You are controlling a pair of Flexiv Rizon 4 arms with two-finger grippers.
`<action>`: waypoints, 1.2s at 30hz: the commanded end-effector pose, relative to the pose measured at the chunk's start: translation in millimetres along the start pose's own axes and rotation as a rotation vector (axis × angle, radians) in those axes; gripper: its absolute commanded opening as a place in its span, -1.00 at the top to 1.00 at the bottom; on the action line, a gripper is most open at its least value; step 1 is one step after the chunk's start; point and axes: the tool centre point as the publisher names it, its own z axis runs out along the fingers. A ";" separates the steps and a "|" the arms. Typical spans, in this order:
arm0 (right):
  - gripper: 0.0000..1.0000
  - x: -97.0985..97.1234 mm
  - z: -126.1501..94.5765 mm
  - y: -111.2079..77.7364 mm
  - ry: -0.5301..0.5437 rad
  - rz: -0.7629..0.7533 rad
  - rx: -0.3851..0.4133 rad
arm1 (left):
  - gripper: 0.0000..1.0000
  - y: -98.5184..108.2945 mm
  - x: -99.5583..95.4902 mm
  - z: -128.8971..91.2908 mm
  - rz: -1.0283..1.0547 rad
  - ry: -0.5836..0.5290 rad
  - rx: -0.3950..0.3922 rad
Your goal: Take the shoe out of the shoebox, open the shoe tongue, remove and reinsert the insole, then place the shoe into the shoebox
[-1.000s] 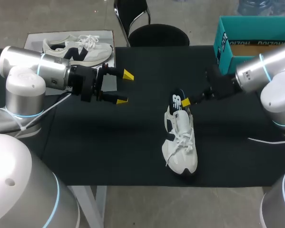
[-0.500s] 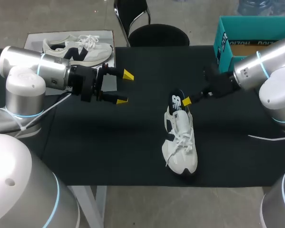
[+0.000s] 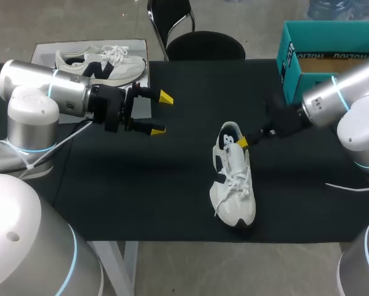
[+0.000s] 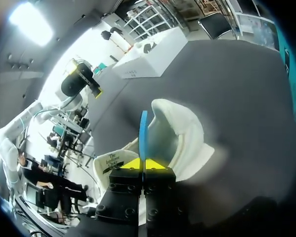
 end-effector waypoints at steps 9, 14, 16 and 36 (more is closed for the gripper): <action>1.00 3.0 18.6 -27.3 0.013 0.049 0.007 | -1.00 0.3 -0.1 0.1 0.001 0.002 0.001; 0.06 -0.1 10.5 -21.6 -0.002 0.051 -0.004 | -1.00 0.3 -0.1 0.1 0.001 0.002 0.001; -1.00 0.0 4.1 -12.6 -0.025 0.030 -0.011 | -1.00 0.3 -0.1 0.1 0.001 0.002 0.001; -1.00 16.3 -68.5 42.3 -0.409 0.155 0.280 | -1.00 0.3 -0.1 0.1 0.001 0.002 0.001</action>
